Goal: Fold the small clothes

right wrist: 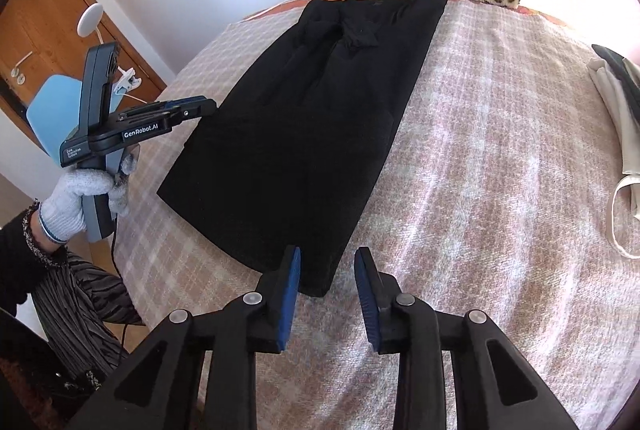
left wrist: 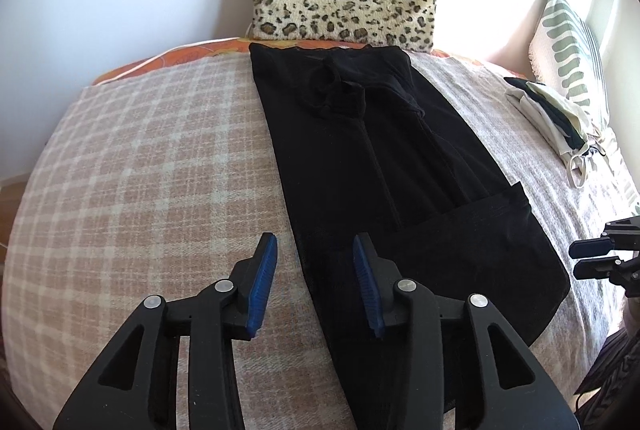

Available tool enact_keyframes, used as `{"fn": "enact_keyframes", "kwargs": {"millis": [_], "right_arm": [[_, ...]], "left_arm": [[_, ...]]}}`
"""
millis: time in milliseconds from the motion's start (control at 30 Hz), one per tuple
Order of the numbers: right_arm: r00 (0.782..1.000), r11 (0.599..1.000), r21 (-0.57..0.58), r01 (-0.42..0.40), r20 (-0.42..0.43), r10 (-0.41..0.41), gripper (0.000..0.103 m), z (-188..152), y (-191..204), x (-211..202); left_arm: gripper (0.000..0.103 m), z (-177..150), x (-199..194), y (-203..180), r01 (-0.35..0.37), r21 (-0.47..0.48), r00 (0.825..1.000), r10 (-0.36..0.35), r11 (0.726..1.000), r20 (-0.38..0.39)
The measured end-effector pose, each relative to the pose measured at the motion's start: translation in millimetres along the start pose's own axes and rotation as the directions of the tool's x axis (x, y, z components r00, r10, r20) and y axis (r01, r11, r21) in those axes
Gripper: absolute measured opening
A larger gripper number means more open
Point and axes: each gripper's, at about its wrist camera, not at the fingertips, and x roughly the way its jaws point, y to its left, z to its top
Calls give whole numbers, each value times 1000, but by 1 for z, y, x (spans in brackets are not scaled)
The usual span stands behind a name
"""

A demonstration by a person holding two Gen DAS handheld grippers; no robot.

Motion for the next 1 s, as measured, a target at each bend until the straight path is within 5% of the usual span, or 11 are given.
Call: {"fn": "enact_keyframes", "kwargs": {"millis": [200, 667, 867, 1000], "right_arm": [[994, 998, 3, 62, 90, -62, 38, 18, -2, -12], [984, 992, -15, 121, 131, -118, 38, 50, 1, 7], [976, 989, -5, 150, 163, -147, 54, 60, -5, 12], [970, 987, 7, 162, 184, -161, 54, 68, -11, 14]], "left_arm": [[50, 11, -13, -10, -25, 41, 997, 22, 999, 69], [50, 32, -17, -9, -80, 64, 992, 74, 995, 101], [50, 42, -14, -8, -102, 87, 988, 91, 991, 123], [50, 51, -4, 5, -112, 76, 986, 102, 991, 129]]}}
